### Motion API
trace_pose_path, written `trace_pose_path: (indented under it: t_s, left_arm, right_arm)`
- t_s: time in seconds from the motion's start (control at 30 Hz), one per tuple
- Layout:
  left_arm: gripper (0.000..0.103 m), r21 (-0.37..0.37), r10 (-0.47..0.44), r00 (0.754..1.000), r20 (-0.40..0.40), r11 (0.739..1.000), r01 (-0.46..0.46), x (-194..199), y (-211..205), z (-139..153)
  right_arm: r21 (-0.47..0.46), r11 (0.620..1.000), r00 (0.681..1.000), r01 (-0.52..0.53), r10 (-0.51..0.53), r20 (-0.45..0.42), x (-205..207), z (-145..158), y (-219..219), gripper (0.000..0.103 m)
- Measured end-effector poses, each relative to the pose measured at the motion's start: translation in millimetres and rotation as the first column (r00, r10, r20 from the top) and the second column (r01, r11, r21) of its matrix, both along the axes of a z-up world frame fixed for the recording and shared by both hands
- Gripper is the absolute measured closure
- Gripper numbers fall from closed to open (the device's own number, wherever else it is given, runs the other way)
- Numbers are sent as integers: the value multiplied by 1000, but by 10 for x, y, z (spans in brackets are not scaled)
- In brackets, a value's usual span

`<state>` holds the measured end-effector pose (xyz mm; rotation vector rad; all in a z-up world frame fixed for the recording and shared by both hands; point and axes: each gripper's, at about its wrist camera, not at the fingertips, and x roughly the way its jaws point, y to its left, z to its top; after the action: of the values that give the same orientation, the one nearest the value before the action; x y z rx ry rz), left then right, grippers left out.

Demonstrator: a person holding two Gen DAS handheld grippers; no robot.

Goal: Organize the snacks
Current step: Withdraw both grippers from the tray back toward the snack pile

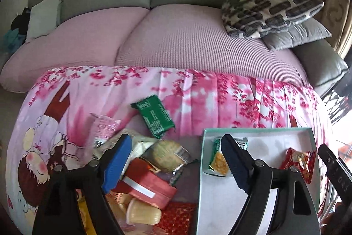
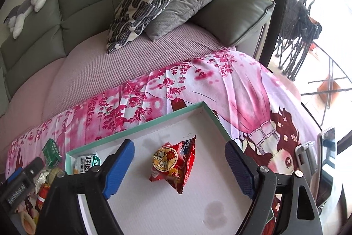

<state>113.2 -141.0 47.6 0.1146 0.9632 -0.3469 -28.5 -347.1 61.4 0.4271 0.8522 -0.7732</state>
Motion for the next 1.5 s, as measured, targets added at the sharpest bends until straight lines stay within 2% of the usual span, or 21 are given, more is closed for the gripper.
trace_pose_path:
  t_s: [0.1, 0.17, 0.2, 0.27, 0.33, 0.37, 0.9, 1.5]
  left_arm:
    - [19, -11, 8, 1000, 7, 1000, -8, 18, 56, 46]
    - [6, -13, 16, 1000, 11, 1000, -16, 32, 81, 57]
    - [5, -14, 23, 1000, 12, 1000, -22, 36, 92, 58]
    - [5, -15, 23, 1000, 9, 1000, -23, 45, 103, 60]
    - [5, -14, 18, 1000, 6, 1000, -18, 44, 111, 64]
    - [5, -13, 18, 1000, 8, 1000, -18, 39, 117, 69]
    - [5, 0, 8, 1000, 9, 1000, -8, -74, 256, 215]
    - [5, 33, -25, 1000, 5, 999, 25, -414, 456, 295]
  right_arm:
    - [-14, 1000, 1000, -8, 8, -3, 2, 41, 23, 16]
    - [-20, 1000, 1000, -15, 15, -1, 3, 60, 39, 16]
    - [-18, 1000, 1000, -20, 20, 0, 5, 65, 46, 16]
    - [-15, 1000, 1000, -23, 24, 1, 11, 66, 57, 13]
    - [-14, 1000, 1000, -25, 25, -2, 18, 59, 65, 2]
    - [-13, 1000, 1000, -28, 28, -6, 24, 54, 69, 1]
    - [-13, 999, 999, -51, 51, 4, -43, 195, 231, 0]
    - [3, 996, 996, -90, 90, -5, -217, 150, 558, 0]
